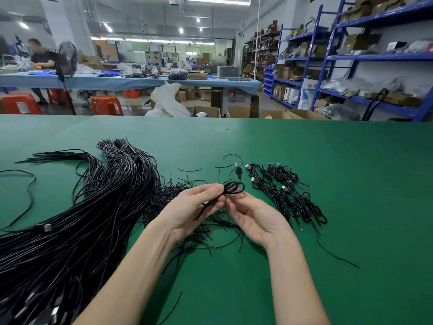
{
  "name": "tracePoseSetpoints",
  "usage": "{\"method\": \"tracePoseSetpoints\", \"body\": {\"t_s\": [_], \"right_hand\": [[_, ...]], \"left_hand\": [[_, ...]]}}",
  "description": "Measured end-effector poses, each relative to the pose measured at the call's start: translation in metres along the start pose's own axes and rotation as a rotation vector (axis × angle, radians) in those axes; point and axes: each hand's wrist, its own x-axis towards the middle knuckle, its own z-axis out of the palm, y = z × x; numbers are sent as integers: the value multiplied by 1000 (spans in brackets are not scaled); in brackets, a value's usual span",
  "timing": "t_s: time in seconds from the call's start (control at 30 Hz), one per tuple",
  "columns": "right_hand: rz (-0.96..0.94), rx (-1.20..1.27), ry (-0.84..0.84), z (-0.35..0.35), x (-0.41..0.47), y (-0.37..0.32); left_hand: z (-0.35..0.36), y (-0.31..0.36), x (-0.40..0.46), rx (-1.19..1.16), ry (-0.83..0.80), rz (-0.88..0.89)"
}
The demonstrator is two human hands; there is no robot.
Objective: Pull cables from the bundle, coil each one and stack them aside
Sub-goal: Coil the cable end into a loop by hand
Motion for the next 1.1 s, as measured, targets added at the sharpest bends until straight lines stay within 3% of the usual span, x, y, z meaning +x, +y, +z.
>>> {"method": "tracePoseSetpoints", "body": {"t_s": [0.17,0.33,0.5,0.6,0.77,0.87,0.97,1.1], "right_hand": [[83,-132,-66,-10,-3,-1],[18,-462,-350,-10,-6,-1],[-18,-872,-467,4,-17,-23],[-113,-1160,-422,17,-22,-40],[-333,-1423,-256,32,-28,-46],[-462,-1423,-185,33,-31,-47],[-531,-1374,-128,29,-32,-45],[-609,-1379,-113,34,-34,-44]], "left_hand": [[-10,11,-8,267,-209,-58],[-17,28,-22,699,-438,-5],[-12,41,-26,1041,-479,24],[-9,41,-24,1009,-403,10],[-8,41,-19,1076,-271,104],[-11,41,-18,1009,-194,159],[-14,40,-17,789,-198,111],[-13,37,-15,904,-168,108]]}}
